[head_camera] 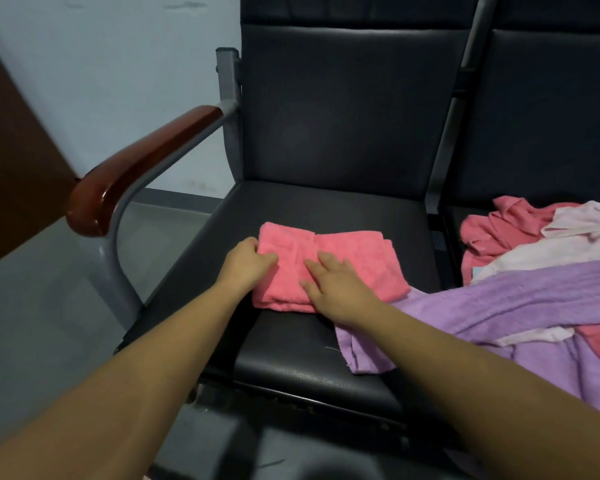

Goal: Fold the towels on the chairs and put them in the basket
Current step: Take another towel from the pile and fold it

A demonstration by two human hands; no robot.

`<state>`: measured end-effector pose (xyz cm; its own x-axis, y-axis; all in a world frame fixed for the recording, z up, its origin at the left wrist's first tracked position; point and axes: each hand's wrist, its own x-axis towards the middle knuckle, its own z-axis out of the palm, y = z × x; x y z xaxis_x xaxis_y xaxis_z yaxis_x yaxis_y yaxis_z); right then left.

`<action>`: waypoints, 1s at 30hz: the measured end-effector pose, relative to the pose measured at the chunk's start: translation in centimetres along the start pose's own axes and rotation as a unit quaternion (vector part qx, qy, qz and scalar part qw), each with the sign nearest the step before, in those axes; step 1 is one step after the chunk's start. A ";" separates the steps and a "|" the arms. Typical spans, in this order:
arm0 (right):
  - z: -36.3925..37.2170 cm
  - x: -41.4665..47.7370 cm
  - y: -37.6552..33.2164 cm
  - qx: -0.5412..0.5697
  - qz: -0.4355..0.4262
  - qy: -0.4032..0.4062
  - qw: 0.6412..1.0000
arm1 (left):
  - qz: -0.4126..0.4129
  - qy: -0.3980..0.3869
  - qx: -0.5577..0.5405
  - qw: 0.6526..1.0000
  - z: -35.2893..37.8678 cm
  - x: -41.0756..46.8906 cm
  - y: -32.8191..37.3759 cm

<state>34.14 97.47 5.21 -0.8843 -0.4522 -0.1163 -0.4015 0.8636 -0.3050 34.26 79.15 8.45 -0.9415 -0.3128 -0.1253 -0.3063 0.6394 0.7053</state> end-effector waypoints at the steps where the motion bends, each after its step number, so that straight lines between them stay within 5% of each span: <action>1: 0.5 0.5 -1.0 0.010 0.000 -0.003 1.000 | 0.006 0.013 0.000 1.000 -0.7 0.0 -0.1; 5: 0.3 2.3 -4.2 0.165 -0.015 -0.009 0.986 | 0.022 0.062 0.028 0.997 -3.3 0.1 0.4; 7: -0.6 2.7 -4.8 0.326 0.020 0.036 0.944 | 0.046 0.080 0.031 0.995 -4.0 -0.2 1.4; 10: -2.5 2.8 -4.0 0.617 0.125 0.057 0.775 | 0.112 0.041 0.027 0.992 -3.4 -1.0 3.9; 12: -3.3 2.6 -2.2 0.731 0.177 0.047 0.657 | 0.111 -0.046 -0.069 0.990 -2.3 -1.3 5.4; 13: -3.6 2.6 -1.2 0.725 0.201 0.061 0.656 | 0.087 -0.090 -0.133 0.983 -1.8 -1.2 5.9; 15: -3.5 2.2 0.2 0.635 0.233 0.080 0.732 | 0.046 -0.107 -0.205 0.972 -0.8 -0.5 5.9; 18: -3.8 2.4 1.3 0.483 0.220 0.092 0.843 | 0.025 -0.047 -0.098 0.994 0.6 0.5 4.6; 22: -4.8 3.1 2.6 0.368 0.201 0.117 0.900 | -0.032 -0.044 0.003 0.999 1.9 0.3 2.8; 25: -3.5 3.1 4.0 0.312 0.258 0.117 0.907 | -0.056 -0.034 -0.022 0.998 2.1 0.3 2.5; 30: -2.6 2.6 3.8 0.368 0.256 0.112 0.887 | -0.104 -0.069 -0.119 0.985 3.4 -0.3 3.4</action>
<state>29.67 100.18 6.16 -0.9639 0.0840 -0.2527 0.2583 0.5254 -0.8107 32.99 83.80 8.51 -0.8773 -0.3098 -0.3666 -0.4681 0.3833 0.7962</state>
